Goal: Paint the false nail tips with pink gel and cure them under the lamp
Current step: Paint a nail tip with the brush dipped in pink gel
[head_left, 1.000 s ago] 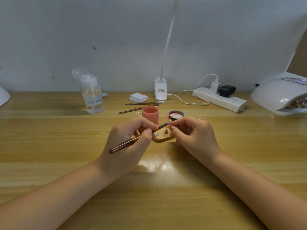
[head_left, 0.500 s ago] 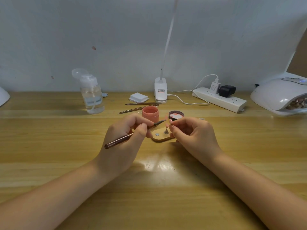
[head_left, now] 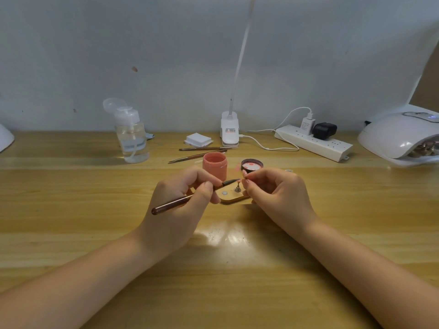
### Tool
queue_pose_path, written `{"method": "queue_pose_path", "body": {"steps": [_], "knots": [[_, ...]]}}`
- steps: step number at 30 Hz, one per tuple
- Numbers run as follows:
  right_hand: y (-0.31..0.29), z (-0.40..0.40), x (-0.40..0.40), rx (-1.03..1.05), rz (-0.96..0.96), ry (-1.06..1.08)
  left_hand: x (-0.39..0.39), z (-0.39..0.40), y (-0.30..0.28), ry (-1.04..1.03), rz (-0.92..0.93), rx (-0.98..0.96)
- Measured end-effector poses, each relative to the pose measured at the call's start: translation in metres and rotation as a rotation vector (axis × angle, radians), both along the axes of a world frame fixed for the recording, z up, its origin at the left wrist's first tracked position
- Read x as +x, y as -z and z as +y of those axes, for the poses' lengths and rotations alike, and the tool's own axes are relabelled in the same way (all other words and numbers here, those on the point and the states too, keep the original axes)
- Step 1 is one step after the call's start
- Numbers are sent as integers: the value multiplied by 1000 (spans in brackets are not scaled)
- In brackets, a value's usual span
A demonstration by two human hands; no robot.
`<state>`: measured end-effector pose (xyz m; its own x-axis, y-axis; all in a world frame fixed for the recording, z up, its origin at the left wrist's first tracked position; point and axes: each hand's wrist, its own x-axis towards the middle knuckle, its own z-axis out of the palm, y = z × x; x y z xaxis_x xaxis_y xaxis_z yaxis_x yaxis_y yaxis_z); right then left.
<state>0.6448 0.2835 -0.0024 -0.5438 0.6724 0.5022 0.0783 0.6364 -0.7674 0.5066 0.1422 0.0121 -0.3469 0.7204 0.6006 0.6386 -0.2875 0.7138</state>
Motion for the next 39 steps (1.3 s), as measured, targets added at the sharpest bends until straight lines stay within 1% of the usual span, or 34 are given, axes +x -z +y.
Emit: {"method": "queue_pose_path", "body": {"steps": [2, 6, 10, 15, 20, 26, 31, 36, 39], "knots": [[0, 0, 0, 12, -2, 3, -1, -1, -1, 3, -15, 21], [0, 0, 0, 6, -1, 2, 2, -1, -2, 29, 27, 6], [0, 0, 0, 11, 0, 12, 0, -2, -1, -4, -23, 23], [0, 1, 0, 0, 5, 2, 3, -2, -2, 19, 27, 4], [1, 2, 0, -22, 15, 10, -1, -1, 0, -13, -101, 20], [1, 1, -1, -10, 28, 14, 6, 2, 1, 32, -60, -13], [0, 1, -1, 1, 22, 9, 5, 0, 2, 21, -110, 38], [0, 1, 0, 8, 19, 13, 6, 2, 3, 28, -139, 8], [1, 1, 0, 15, 20, 17, 7, 0, 3, 38, -158, 47]]}}
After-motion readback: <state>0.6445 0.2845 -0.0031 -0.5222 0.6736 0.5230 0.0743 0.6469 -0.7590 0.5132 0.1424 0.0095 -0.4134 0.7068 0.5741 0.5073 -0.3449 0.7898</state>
